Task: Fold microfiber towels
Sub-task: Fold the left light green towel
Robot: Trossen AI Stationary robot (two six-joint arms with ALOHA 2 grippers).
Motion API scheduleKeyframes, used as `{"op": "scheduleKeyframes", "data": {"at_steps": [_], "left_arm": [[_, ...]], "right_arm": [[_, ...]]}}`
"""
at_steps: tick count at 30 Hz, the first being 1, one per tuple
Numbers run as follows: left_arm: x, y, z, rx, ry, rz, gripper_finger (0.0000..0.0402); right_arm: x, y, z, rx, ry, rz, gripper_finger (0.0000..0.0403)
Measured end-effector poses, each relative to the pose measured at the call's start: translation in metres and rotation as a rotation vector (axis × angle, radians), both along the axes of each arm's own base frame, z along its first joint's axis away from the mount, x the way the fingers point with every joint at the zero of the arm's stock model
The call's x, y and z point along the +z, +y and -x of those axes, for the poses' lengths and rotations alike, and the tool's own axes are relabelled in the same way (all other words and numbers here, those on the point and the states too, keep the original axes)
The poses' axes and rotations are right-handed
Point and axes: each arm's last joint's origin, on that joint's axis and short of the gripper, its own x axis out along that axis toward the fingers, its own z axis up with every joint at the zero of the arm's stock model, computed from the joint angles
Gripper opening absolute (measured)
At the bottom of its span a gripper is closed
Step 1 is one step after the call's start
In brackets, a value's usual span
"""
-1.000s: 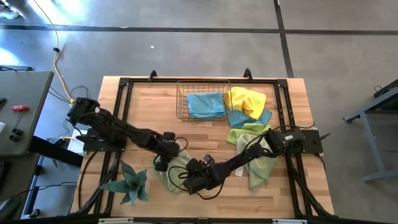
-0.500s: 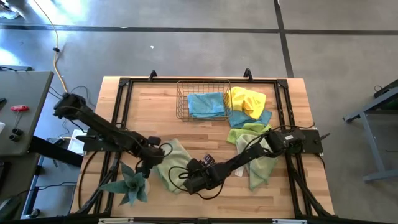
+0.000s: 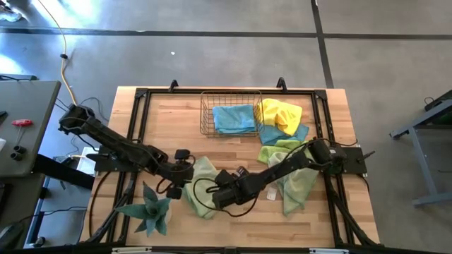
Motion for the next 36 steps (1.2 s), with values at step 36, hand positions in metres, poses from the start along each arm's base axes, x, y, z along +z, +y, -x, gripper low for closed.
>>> {"op": "scheduleKeyframes", "data": {"at_steps": [36], "left_arm": [[-0.087, 0.011, -0.085, 0.032, -0.029, 0.106, 0.0131]], "right_arm": [[0.070, -0.073, 0.153, -0.394, 0.008, -0.154, 0.0133]]}}
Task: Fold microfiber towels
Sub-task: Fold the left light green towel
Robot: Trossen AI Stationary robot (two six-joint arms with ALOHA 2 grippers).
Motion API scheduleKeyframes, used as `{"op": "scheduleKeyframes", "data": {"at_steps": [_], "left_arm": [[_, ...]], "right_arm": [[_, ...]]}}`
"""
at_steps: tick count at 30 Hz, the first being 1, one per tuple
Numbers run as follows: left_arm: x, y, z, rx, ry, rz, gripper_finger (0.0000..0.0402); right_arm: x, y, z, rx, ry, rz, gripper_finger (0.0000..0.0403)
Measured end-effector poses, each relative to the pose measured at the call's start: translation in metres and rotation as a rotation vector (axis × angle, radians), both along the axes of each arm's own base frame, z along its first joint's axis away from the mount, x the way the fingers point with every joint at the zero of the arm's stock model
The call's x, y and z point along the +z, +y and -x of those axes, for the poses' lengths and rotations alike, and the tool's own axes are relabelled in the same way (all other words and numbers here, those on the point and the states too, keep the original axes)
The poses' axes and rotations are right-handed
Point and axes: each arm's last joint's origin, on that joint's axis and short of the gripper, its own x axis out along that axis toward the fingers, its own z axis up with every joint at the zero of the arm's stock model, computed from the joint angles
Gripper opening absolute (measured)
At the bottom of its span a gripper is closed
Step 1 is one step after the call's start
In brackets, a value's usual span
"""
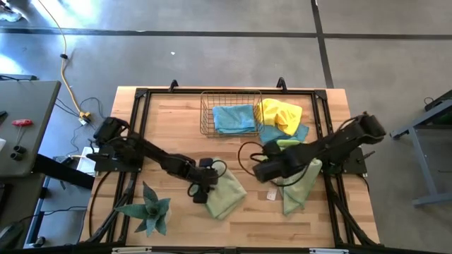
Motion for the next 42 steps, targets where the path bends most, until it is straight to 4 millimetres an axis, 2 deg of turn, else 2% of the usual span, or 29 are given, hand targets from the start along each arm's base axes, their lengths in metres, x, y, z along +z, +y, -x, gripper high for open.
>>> {"op": "scheduleKeyframes", "data": {"at_steps": [4, 8, 14, 22, 29, 33, 38, 42], "left_arm": [[0.000, 0.006, -0.001, 0.020, 0.006, -0.001, 0.0131], [0.000, 0.008, -0.001, 0.035, 0.014, 0.014, 0.0131], [0.000, 0.004, 0.000, 0.046, 0.016, 0.029, 0.0130], [0.000, 0.002, 0.000, 0.097, 0.019, 0.077, 0.0130], [0.000, 0.002, 0.000, 0.252, 0.021, 0.166, 0.0130], [0.000, 0.004, 0.001, 0.368, 0.014, 0.152, 0.0130], [0.000, 0.009, 0.001, 0.505, -0.032, 0.099, 0.0130], [0.002, 0.014, 0.000, 0.633, -0.085, 0.098, 0.0130]], "right_arm": [[-0.025, 0.002, -0.005, -0.037, -0.395, -0.146, 0.0133], [-0.052, 0.002, -0.009, -0.088, -0.556, -0.232, 0.0134], [-0.080, 0.003, -0.013, -0.152, -0.530, -0.343, 0.0174], [-0.081, 0.013, -0.028, -0.139, -0.520, -0.446, 0.0257], [-0.070, 0.045, -0.025, -0.197, -0.544, -0.561, 0.0264], [-0.066, 0.065, -0.018, -0.272, -0.573, -0.576, 0.0264], [-0.075, 0.074, -0.009, -0.386, -0.602, -0.509, 0.0264], [-0.091, 0.076, -0.012, -0.412, -0.593, -0.457, 0.0264]]}}
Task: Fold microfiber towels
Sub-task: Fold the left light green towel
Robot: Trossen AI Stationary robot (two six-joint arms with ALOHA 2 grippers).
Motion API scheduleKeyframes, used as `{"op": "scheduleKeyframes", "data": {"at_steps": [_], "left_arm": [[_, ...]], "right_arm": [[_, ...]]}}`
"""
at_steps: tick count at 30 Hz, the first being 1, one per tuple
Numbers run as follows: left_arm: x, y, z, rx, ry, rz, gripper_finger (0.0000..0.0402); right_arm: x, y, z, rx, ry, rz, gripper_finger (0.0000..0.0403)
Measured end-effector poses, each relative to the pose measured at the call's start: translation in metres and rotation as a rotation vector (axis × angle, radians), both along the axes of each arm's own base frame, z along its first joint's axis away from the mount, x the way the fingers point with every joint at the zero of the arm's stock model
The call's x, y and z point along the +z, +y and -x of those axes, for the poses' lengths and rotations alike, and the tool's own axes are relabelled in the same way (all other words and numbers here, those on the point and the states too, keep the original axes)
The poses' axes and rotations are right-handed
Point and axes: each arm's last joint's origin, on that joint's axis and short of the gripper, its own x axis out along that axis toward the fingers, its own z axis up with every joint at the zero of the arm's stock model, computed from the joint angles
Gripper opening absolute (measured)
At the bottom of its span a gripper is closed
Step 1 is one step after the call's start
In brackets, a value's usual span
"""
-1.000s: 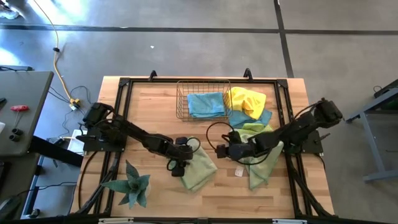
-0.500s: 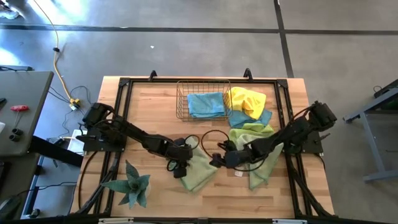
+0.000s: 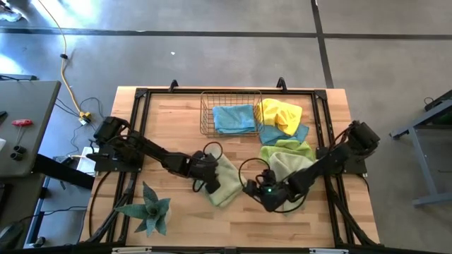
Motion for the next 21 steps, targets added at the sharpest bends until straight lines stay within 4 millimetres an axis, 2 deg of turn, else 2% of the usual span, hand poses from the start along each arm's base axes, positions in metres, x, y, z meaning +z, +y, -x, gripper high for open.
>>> {"op": "scheduleKeyframes", "data": {"at_steps": [4, 9, 16, 21], "left_arm": [[0.001, 0.003, -0.003, 0.053, -0.043, 0.074, 0.0131], [0.001, -0.005, -0.003, -0.001, -0.035, 0.141, 0.0131], [0.001, -0.027, 0.001, -0.107, -0.025, 0.212, 0.0131], [0.001, -0.035, 0.004, -0.098, -0.019, 0.179, 0.0131]], "right_arm": [[-0.016, -0.007, -0.007, -0.042, 0.026, 0.047, 0.0264], [-0.032, -0.020, -0.013, -0.104, 0.066, 0.125, 0.0264], [-0.032, -0.046, -0.024, -0.127, 0.080, 0.271, 0.0264], [-0.028, -0.057, -0.034, -0.043, 0.081, 0.222, 0.0264]]}}
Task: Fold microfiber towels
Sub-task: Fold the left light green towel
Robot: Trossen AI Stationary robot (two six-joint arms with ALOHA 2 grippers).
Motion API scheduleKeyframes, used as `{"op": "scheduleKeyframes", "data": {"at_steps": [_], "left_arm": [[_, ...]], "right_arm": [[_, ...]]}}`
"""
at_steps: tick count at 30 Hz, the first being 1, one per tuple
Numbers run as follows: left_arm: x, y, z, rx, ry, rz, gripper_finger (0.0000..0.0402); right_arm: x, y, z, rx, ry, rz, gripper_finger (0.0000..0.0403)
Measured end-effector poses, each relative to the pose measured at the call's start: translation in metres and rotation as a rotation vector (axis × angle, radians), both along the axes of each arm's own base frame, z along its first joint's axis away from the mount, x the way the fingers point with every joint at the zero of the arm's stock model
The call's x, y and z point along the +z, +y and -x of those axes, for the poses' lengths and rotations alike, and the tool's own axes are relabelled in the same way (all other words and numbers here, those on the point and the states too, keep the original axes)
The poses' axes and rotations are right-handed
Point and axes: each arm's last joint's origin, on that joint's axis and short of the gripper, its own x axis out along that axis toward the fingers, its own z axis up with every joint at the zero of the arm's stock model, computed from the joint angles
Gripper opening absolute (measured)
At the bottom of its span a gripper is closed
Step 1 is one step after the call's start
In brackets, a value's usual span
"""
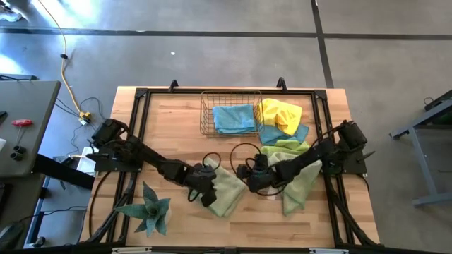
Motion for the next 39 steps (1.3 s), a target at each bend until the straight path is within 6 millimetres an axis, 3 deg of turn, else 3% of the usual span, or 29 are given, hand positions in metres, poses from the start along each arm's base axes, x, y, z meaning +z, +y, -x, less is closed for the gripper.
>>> {"op": "scheduleKeyframes", "data": {"at_steps": [6, 12, 28, 34, 39], "left_arm": [[-0.003, 0.018, 0.002, 0.139, 0.040, -0.089, 0.0131], [-0.003, 0.024, 0.001, 0.151, 0.038, -0.090, 0.0131], [-0.002, 0.042, -0.003, 0.206, 0.030, -0.109, 0.0131], [0.002, 0.044, -0.009, 0.219, -0.045, -0.077, 0.0131], [0.004, 0.046, -0.012, 0.237, -0.074, -0.073, 0.0131]], "right_arm": [[0.012, 0.027, -0.001, 0.103, -0.118, -0.163, 0.0264], [0.017, 0.050, 0.007, 0.088, -0.173, -0.157, 0.0264], [0.019, 0.057, 0.007, 0.103, -0.194, -0.189, 0.0264], [0.014, 0.041, 0.005, 0.078, -0.117, -0.111, 0.0264], [0.020, 0.037, -0.003, 0.102, -0.189, -0.123, 0.0264]]}}
